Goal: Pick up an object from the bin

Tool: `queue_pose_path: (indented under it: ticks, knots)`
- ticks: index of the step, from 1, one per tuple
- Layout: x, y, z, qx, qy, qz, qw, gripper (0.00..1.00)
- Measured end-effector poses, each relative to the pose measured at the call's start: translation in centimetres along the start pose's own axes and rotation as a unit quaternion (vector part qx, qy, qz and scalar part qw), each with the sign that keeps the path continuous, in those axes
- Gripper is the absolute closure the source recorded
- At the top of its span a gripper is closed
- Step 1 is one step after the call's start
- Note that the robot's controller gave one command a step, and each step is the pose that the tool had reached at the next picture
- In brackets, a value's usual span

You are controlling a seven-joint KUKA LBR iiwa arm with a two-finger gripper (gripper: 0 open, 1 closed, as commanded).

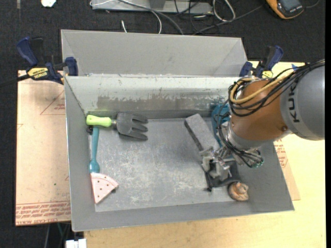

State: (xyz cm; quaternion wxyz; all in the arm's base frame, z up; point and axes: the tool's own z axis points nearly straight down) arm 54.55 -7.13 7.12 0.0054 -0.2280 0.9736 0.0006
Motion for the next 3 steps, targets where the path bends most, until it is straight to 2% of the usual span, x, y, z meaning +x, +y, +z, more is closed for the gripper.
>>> queue_pose_path:
  ticks: [1,2,3]
  knots:
    - [0.0,0.0,0.0,0.0,0.0,0.0,1.0,1.0]
    - [1.0,-0.8,-5.1,-0.002,0.0014,-0.044,0.999,1.0]
    - [1.4,-0.1,-12.7,-0.003,0.0015,-0.148,0.989,1.0]
